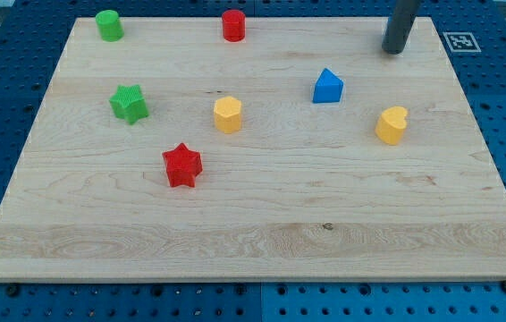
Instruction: Point your arm at the yellow hexagon
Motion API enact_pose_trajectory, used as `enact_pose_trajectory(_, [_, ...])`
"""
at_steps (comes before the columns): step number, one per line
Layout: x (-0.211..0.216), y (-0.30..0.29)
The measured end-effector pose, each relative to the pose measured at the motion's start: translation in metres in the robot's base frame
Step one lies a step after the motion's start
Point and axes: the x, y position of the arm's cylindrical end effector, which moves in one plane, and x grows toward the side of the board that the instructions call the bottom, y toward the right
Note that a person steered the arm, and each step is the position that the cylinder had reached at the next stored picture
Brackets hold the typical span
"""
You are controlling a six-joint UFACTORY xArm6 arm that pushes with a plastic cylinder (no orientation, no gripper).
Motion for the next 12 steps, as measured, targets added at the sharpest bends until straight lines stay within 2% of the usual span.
enact_pose_trajectory(1, [-0.011,-0.032])
enact_pose_trajectory(2, [-0.033,-0.032])
enact_pose_trajectory(3, [-0.034,-0.003])
enact_pose_trajectory(4, [-0.034,0.000])
enact_pose_trajectory(6, [-0.002,-0.112])
enact_pose_trajectory(7, [-0.001,-0.127])
enact_pose_trajectory(12, [-0.002,-0.128])
